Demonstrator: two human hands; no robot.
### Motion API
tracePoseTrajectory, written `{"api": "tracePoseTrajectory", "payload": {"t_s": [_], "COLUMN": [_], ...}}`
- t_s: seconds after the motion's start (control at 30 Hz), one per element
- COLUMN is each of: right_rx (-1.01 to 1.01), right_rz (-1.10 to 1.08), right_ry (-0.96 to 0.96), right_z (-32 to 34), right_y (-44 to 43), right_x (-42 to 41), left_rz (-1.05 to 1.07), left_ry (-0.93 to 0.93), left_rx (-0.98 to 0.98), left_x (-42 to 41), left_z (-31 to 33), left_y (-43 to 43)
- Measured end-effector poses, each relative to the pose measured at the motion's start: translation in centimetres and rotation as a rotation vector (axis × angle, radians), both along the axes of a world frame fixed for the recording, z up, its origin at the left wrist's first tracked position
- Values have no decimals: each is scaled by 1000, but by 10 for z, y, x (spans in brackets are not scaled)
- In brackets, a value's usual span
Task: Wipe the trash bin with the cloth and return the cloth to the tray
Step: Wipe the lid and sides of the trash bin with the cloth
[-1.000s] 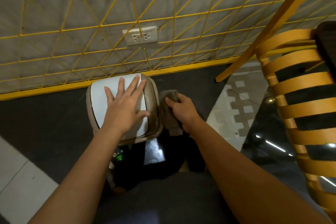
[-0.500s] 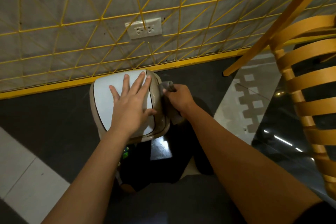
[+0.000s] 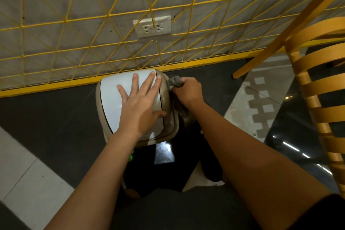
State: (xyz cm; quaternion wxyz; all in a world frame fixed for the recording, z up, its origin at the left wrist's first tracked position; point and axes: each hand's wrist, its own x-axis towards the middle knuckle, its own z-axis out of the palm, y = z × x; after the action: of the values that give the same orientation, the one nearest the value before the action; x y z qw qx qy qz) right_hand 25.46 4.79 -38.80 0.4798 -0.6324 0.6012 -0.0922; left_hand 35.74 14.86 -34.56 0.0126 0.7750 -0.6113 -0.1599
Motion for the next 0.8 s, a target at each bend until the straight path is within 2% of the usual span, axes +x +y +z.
{"api": "tracePoseTrajectory", "payload": {"t_s": [0.33, 0.6, 0.7, 0.8], "right_rx": [43, -110, -102, -77], "right_rz": [33, 103, 143, 110], "right_ry": [1, 110, 175, 116], "right_z": [0, -6, -5, -2], "right_y": [50, 0, -19, -18], "right_x": [-35, 3, 15, 17], "left_rz": [-1, -20, -27, -20], "left_ry": [33, 22, 13, 0], "left_rx": [-74, -89, -88, -96], "left_x": [0, 2, 2, 2], "left_z": [-1, -4, -5, -6], "left_y": [4, 4, 3, 2]}}
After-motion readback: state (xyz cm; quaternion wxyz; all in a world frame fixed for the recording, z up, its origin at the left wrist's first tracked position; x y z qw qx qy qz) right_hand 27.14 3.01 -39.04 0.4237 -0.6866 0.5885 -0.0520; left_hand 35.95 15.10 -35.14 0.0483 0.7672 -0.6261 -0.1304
